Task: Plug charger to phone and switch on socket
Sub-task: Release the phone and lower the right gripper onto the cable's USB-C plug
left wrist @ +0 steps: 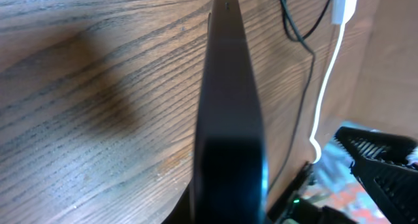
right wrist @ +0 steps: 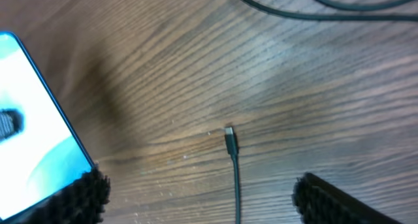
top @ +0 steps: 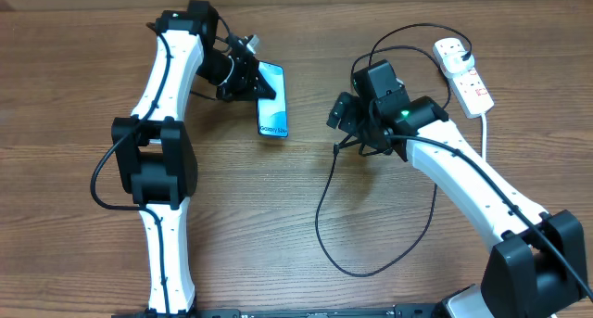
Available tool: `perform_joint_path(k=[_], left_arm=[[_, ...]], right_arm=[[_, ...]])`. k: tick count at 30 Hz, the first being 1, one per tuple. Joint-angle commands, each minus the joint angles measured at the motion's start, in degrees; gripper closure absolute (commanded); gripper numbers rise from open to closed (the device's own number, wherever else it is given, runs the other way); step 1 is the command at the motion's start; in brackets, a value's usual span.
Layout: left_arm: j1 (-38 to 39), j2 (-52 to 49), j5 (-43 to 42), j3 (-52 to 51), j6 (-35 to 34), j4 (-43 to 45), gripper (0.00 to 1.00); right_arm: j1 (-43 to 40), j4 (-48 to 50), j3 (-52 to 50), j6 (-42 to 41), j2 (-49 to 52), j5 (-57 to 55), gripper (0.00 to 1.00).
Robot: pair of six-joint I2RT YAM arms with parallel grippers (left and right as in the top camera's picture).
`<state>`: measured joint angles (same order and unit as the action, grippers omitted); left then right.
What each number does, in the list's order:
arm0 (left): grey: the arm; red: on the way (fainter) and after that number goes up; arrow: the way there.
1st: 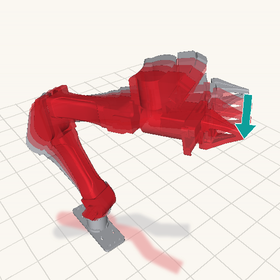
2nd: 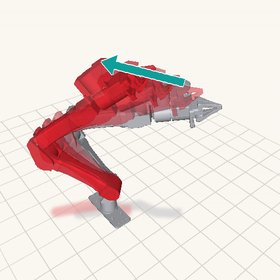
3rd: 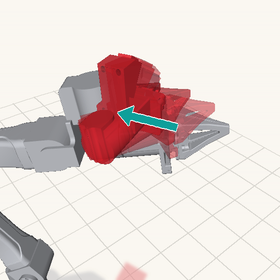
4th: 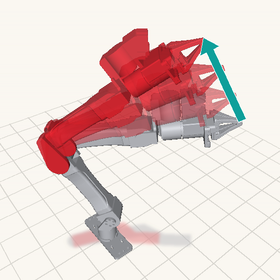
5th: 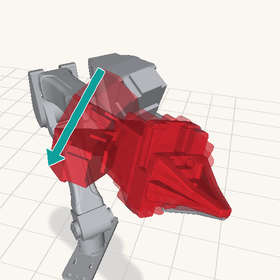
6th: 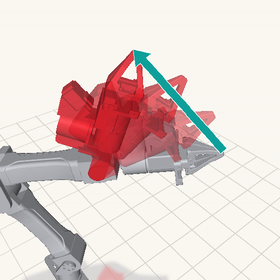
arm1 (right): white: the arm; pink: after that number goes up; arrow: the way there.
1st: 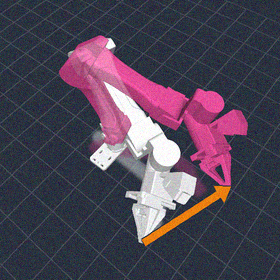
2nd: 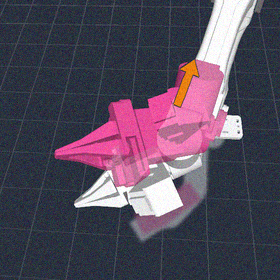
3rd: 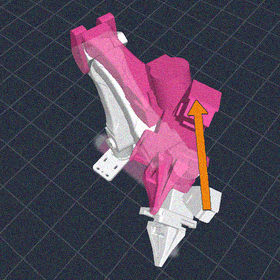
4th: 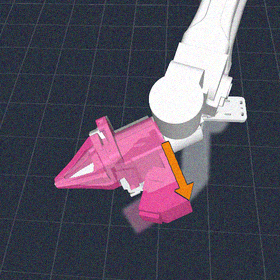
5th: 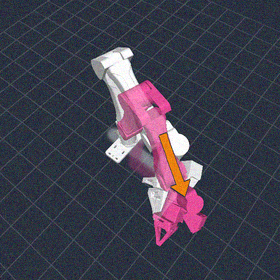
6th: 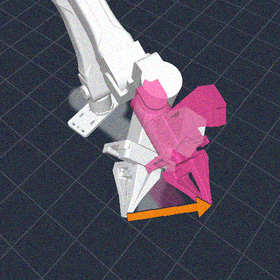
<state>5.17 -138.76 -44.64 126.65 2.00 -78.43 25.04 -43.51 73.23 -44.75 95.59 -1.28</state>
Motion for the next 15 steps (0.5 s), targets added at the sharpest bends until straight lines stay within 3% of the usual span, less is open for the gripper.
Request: perform_joint_path(k=[1,10,15], left_arm=[[0.35,1.88,1.16,1.01,3.15,-0.13,0.96],[1.40,1.88,1.16,1.01,2.03,1.42,0.96],[1.40,1.88,1.16,1.01,1.81,1.57,0.96]], right_arm=[[1.14,1.36,-0.87,3.52,3.10,1.01,0.21],[0.98,2.05,-0.79,9.57,13.11,7.39,0.34],[0.81,2.08,-0.79,10.36,15.32,6.97,0.48]])
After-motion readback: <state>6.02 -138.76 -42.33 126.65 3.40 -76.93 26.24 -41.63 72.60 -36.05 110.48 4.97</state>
